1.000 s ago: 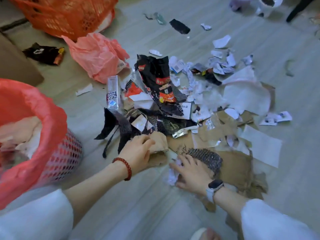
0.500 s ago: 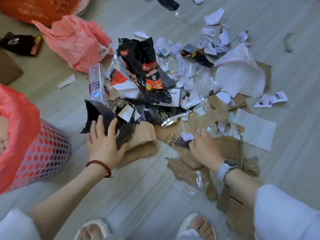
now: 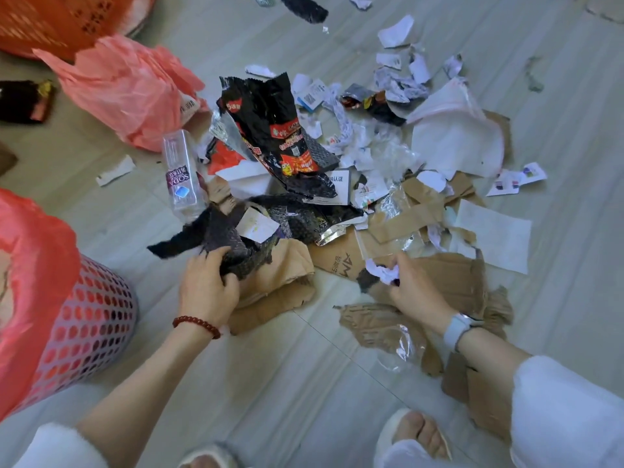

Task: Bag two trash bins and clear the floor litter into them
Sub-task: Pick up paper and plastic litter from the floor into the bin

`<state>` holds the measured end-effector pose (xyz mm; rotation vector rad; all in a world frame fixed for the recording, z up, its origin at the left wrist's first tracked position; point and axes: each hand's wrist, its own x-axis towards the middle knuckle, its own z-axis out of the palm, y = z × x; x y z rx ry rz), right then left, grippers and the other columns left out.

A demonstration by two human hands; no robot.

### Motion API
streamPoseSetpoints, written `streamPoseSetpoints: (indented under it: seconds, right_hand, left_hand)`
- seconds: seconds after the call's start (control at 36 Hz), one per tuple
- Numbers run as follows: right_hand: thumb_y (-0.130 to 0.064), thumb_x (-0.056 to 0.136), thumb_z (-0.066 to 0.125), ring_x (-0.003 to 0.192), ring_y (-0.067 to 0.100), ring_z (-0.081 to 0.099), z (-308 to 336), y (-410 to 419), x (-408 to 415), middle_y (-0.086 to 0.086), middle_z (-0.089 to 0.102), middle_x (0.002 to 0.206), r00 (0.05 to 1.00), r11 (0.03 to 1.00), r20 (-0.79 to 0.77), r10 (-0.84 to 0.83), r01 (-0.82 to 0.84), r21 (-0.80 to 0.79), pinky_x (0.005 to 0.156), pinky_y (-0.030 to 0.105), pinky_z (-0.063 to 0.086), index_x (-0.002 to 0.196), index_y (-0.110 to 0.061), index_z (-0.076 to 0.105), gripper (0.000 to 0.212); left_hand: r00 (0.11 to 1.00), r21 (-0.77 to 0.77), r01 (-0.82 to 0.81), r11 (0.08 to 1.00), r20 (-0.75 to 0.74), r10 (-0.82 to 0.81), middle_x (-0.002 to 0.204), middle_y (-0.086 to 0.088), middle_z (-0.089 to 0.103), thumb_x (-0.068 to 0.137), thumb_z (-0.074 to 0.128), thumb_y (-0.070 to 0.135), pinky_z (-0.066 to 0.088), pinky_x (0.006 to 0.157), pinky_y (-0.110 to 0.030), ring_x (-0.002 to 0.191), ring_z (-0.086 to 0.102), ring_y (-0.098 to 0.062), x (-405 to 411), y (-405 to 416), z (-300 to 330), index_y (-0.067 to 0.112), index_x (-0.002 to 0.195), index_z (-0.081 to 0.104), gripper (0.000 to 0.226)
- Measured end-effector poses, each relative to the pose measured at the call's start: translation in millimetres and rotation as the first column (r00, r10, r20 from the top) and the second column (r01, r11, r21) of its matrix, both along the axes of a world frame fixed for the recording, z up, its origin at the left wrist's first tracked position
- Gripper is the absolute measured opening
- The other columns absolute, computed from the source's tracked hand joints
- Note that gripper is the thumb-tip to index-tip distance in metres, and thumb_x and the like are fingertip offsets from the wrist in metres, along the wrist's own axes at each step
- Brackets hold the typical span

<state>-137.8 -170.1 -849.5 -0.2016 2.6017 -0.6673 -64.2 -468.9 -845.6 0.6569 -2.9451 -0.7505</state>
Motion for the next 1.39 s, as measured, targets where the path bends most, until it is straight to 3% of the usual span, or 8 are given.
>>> streamPoseSetpoints:
  seconds: [0.14,0.22,0.42,0.69,0.83,0.97,1.08,1.39]
  right_hand:
    - [0.006,0.085,0.035,0.086,0.030,0.049,17,14,10,0.004,0.044,0.097,0.954,0.954,0.057,0.295,-0.297,0.041,0.072,0.041,0.041,0.129,-0.015,0.042,0.049]
    - [-0.019,0.093,0.042,0.092,0.032,0.051,13,27,24,0.011,0.044,0.100,0.858,0.814,0.117,0.499,-0.511,0.277,0.075,0.040,0.043,0.108,-0.010,0.049,0.019]
    - [-0.065,0.034,0.080,0.054,0.017,0.052,-15,42,56,0.002,0.052,0.069,0.766,0.637,0.257,0.589,-0.636,0.435,0.045,0.023,0.026,0.083,-0.020,0.037,0.079]
    - [-0.032,0.028,0.089,0.056,0.016,0.055,-19,29,45,-0.001,0.053,0.064,0.714,0.610,0.139,0.687,-0.670,0.424,0.042,0.021,0.031,0.058,-0.019,0.052,0.048]
    - [-0.024,0.090,0.052,0.077,0.025,0.051,23,-8,24,0.000,0.051,0.081,0.811,0.808,0.218,0.543,-0.575,0.128,0.053,0.027,0.030,0.095,-0.020,0.047,0.007]
    - [-0.031,0.091,0.055,0.082,0.028,0.061,66,-58,-8,0.008,0.063,0.093,0.939,0.941,0.132,0.319,-0.298,-0.158,0.071,0.038,0.047,0.130,-0.019,0.042,0.043]
    - [-0.025,0.089,0.058,0.084,0.018,0.062,109,-113,-34,0.004,0.066,0.097,0.989,0.896,-0.003,0.145,-0.133,-0.425,0.075,0.039,0.049,0.115,-0.017,0.051,0.028]
    - [-0.021,0.084,0.063,0.073,0.017,0.052,203,-301,-39,0.004,0.055,0.079,0.961,0.680,-0.217,0.170,-0.274,-0.680,0.068,0.030,0.041,0.100,-0.008,0.046,0.027]
  left_hand:
    - [0.978,0.063,0.108,0.992,-0.184,-0.095,0.075,-0.005,0.038,0.072,0.032,0.023,0.028,0.063,-0.029,0.076,0.034,-0.017,10,15,5,0.002,0.058,0.059,0.037]
    - [0.965,0.097,0.190,0.977,-0.201,-0.168,0.082,-0.005,0.039,0.074,0.030,0.024,0.031,0.067,-0.028,0.079,0.035,-0.014,14,24,7,-0.001,0.060,0.053,0.037]
    - [0.964,0.069,0.220,0.973,-0.166,-0.206,0.087,-0.011,0.055,0.079,0.040,0.043,0.048,0.062,-0.036,0.070,0.050,-0.024,16,31,6,0.005,0.064,0.048,0.041]
    - [0.981,0.126,0.180,0.976,-0.095,-0.169,0.080,-0.012,0.067,0.080,0.061,-0.006,0.044,0.064,-0.028,0.074,0.064,-0.029,26,12,-9,0.021,0.069,0.037,0.037]
    - [0.986,0.240,0.060,0.969,-0.165,-0.020,0.074,-0.006,0.064,0.083,0.050,-0.010,0.050,0.067,-0.036,0.074,0.062,-0.028,16,9,12,0.018,0.074,0.042,0.030]
    - [0.923,0.247,0.046,0.968,-0.381,0.053,0.072,0.003,0.055,0.088,0.053,0.002,0.043,0.066,-0.022,0.065,0.054,-0.008,-12,4,59,0.005,0.097,0.054,0.009]
    - [0.802,0.287,0.000,0.958,-0.572,0.172,0.063,0.019,0.047,0.089,0.056,0.011,0.035,0.056,-0.005,0.059,0.050,0.008,-36,-16,118,0.015,0.083,0.055,0.006]
    - [0.456,0.309,-0.285,0.907,-0.789,0.412,0.062,-0.005,0.049,0.090,0.050,0.029,0.043,0.057,-0.042,0.058,0.049,-0.030,2,-157,240,0.032,0.076,0.049,0.015]
